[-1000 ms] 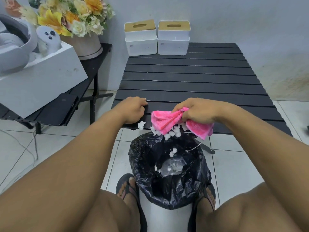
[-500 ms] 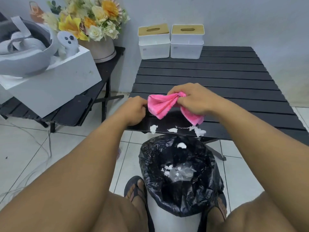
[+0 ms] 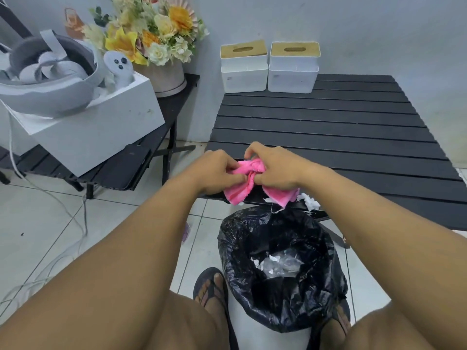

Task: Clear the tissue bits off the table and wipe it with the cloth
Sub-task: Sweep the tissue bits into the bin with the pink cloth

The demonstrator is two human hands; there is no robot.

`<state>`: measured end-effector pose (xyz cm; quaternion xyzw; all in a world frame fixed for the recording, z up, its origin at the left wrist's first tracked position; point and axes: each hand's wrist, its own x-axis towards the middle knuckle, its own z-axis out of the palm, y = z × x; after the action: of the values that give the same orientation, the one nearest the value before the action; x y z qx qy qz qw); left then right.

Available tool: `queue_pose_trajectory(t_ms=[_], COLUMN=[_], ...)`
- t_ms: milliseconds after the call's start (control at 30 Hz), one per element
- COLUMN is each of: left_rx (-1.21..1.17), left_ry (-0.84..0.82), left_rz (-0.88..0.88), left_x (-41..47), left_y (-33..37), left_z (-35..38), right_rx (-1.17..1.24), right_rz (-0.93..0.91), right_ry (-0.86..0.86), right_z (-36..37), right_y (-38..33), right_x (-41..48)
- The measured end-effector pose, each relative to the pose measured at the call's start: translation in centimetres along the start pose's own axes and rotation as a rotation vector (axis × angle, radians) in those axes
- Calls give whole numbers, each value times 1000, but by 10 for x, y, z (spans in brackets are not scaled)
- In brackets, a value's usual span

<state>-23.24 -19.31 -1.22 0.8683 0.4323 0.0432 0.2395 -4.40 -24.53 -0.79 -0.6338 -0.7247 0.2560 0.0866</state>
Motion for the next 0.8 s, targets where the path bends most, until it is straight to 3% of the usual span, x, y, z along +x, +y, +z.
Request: queue_pose_trajectory(t_ms=[400,667,800], left_rx=[101,36,22], left_ry=[-118,-243,-170], left_rz=[32,89,155], left_x=[-3,0,0], left_y=[30,54,61], left_z=[6,10,5], right_rx=[-116,-15,16], right_rz=[-22,75,79], right_ry=[-95,-191,-91], right_z=[-16,-26,-36], right_y=[3,7,11], right_x=[-24,-54,-61])
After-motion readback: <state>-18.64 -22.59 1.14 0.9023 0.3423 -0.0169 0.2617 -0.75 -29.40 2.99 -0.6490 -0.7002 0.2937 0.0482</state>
